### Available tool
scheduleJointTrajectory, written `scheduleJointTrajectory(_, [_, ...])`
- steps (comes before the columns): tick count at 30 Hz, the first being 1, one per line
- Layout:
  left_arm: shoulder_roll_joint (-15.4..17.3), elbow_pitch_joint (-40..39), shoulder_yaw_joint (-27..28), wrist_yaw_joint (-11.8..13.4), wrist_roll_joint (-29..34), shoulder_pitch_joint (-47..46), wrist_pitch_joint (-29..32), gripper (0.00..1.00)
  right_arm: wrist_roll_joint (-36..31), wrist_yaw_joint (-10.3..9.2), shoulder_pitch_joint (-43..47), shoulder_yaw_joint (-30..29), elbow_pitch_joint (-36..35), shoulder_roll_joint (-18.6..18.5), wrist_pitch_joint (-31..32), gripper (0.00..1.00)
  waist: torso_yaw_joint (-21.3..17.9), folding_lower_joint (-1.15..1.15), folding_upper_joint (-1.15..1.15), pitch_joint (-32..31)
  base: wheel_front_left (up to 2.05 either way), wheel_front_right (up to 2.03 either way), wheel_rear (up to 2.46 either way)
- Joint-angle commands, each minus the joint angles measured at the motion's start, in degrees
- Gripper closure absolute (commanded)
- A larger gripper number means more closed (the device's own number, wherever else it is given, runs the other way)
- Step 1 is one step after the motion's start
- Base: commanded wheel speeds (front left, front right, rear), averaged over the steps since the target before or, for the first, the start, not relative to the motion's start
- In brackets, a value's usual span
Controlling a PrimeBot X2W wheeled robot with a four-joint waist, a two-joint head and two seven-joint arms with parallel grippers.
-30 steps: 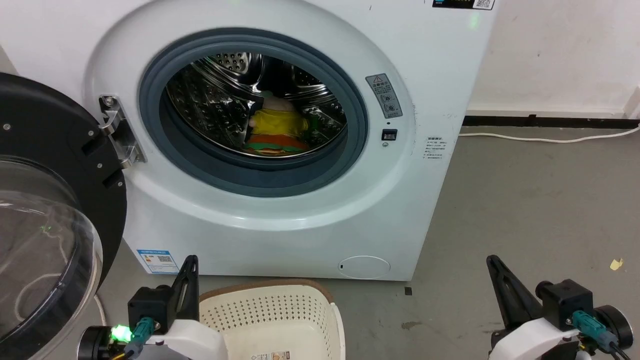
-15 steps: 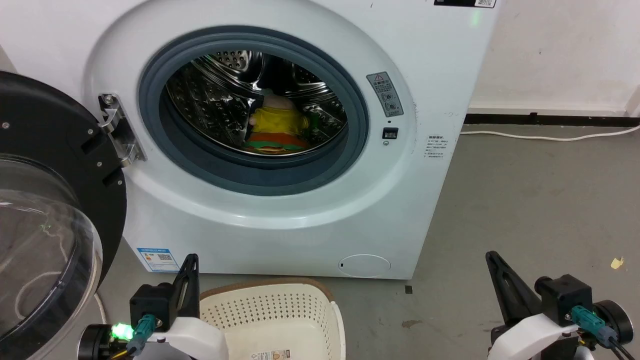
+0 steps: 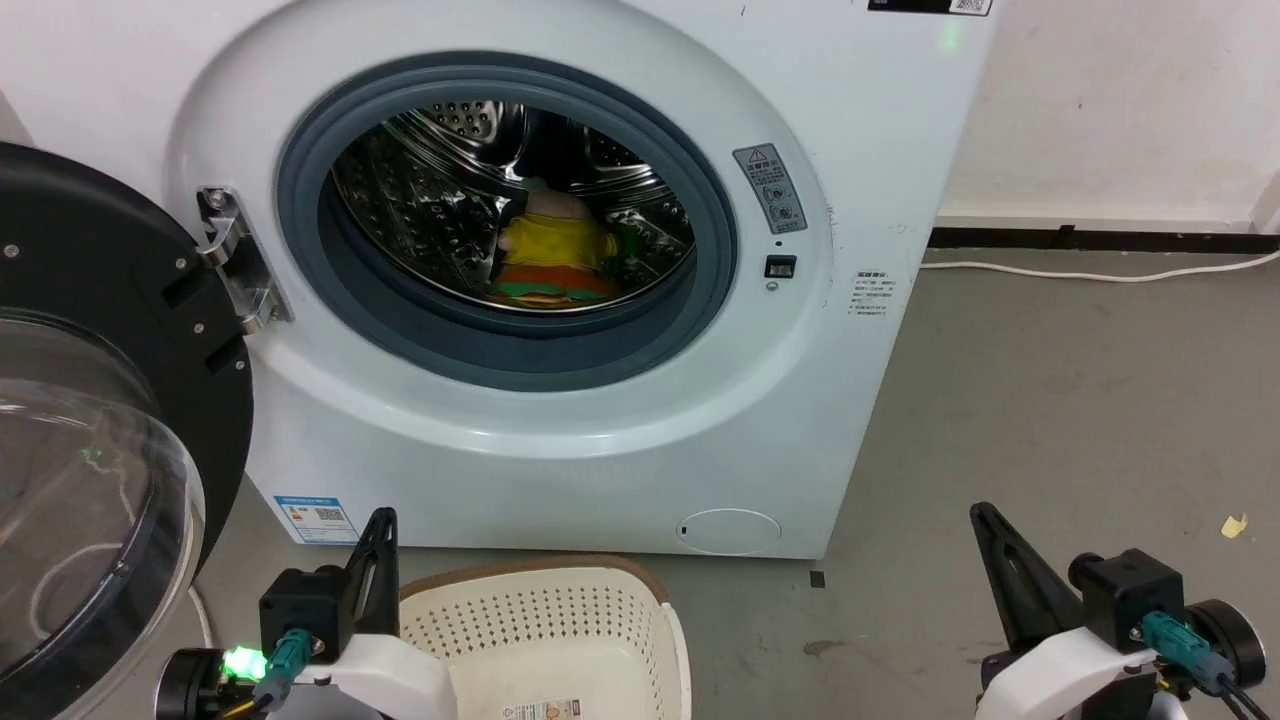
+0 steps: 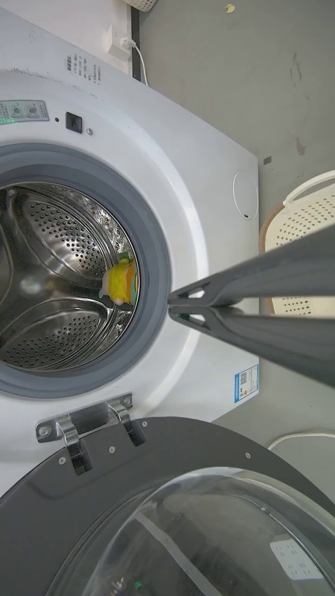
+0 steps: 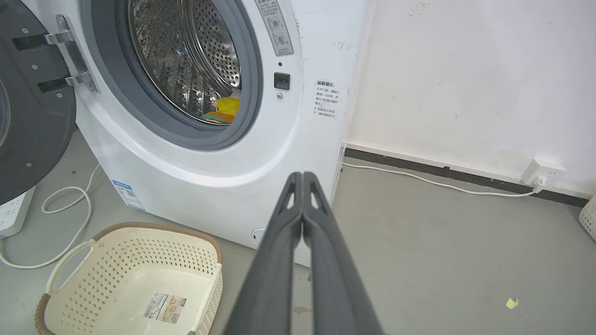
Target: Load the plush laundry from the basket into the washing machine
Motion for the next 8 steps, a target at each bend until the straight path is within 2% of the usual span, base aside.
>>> scheduleJointTrajectory(1, [0.0,-0.3,0.2,-0.2,0.1,-0.8,0.0,1.00,-0.4,-0.05,-0.7,-0.1,-0.2,0.1,0.0,1.00,0.0,0.00,0.00,0.0,0.00,0.00,0.00])
scheduleJointTrajectory(8, [0.0,-0.3,0.2,-0.2,0.1,-0.8,0.0,1.00,-0.4,-0.05,-0.7,-0.1,-0.2,0.1,0.0,1.00,0.0,0.00,0.00,0.0,0.00,0.00,0.00])
